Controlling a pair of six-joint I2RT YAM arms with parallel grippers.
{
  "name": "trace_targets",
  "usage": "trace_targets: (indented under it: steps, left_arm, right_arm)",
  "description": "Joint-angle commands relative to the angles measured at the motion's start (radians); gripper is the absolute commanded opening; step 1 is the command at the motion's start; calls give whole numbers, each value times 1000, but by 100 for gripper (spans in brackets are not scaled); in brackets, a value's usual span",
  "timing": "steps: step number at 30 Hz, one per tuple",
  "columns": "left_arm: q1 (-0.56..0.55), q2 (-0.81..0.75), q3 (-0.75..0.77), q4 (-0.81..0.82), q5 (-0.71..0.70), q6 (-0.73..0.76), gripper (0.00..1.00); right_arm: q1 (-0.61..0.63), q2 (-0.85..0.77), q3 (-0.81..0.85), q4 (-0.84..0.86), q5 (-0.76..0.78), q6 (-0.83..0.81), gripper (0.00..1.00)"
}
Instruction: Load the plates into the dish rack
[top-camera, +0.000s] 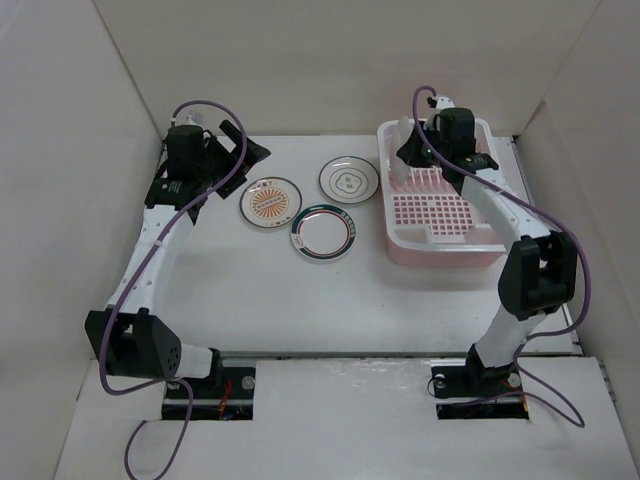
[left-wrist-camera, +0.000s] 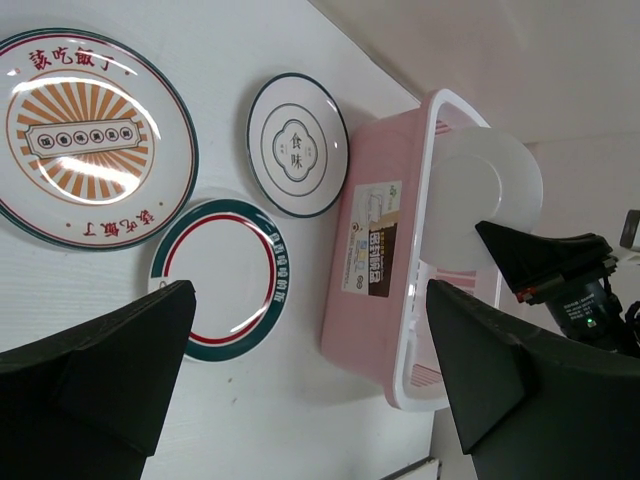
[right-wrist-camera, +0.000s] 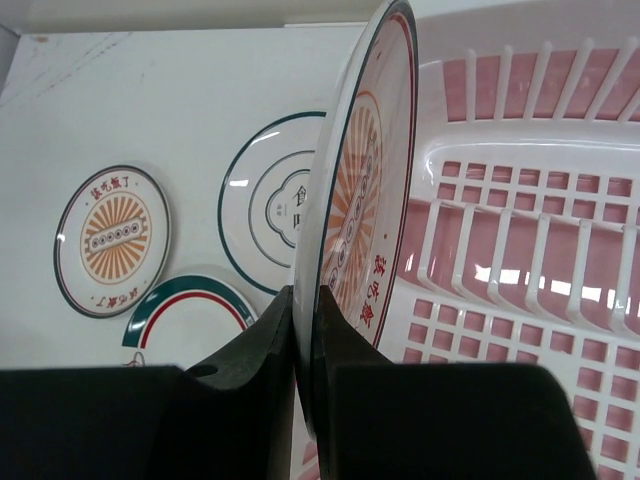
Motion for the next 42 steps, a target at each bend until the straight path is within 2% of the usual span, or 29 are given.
trace_targets:
  steps: [1,9,21,33,42]
  left_arm:
    - [0,-27,-15,18,-18,24,100]
    - [0,-27,-35,18,-18,24,100]
    - [0,-27,-44,8,-27,24,100]
    - [0,-27,-53,8,-27,14,100]
    - [9,-18,-53,8,-18,14,100]
  right_arm:
    - [-6,1,61,108,19,6,0]
    - [3,46,61,108,114,-17,0]
    - [3,81,90,108,96,-8,0]
    - [3,142,125,50,195,-49,0]
    - [3,161,105,22,195,-58,0]
